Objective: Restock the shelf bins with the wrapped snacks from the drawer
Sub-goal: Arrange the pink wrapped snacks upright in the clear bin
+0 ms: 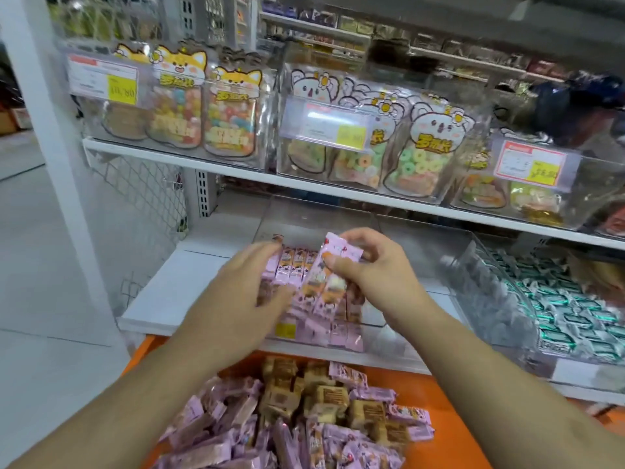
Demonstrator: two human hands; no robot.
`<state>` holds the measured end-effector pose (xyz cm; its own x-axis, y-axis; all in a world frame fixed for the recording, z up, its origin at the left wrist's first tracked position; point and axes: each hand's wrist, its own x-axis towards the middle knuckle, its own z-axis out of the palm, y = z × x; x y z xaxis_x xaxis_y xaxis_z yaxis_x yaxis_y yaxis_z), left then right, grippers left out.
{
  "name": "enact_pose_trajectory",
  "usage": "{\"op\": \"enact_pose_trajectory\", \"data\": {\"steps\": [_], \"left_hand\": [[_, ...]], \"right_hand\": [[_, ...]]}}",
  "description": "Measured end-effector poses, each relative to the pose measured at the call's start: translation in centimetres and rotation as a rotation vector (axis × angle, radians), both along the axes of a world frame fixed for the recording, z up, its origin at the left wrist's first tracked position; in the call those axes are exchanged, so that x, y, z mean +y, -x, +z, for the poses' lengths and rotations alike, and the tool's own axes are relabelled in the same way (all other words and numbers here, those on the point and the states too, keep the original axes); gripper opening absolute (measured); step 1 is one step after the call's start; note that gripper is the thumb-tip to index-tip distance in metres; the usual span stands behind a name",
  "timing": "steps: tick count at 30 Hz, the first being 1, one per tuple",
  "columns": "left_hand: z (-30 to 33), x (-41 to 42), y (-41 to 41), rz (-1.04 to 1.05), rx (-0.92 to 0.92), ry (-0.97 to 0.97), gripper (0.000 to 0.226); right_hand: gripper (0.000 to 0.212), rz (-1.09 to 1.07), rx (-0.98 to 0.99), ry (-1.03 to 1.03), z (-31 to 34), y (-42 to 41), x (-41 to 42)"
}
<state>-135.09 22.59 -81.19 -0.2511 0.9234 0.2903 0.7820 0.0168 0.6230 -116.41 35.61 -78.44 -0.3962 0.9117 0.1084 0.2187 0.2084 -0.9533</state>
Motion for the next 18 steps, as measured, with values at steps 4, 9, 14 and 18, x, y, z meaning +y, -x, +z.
{"op": "enact_pose_trajectory", "data": {"steps": [4,9,14,18], "left_hand": [[-2.6,1.0,3.0,0.044,0.123,0.172,0.074],[-3.8,1.0,3.2,0.075,0.086,0.129,0.073],[-3.5,0.9,2.9,0.071,0.059,0.103,0.07],[-3.5,0.8,2.8,0.063,0.046,0.125,0.071]], "right_hand": [[0.036,-0.004,-0.074,0.126,-2.5,5.0,6.8],[0.034,0.025,-0.326,0.102,-5.9,9.5,11.3],[0.046,0.023,-0.435,0.012,-7.6,11.0,12.3],[0.059,0.044,-0.47,-0.14,-8.2,10.1,11.3]]}}
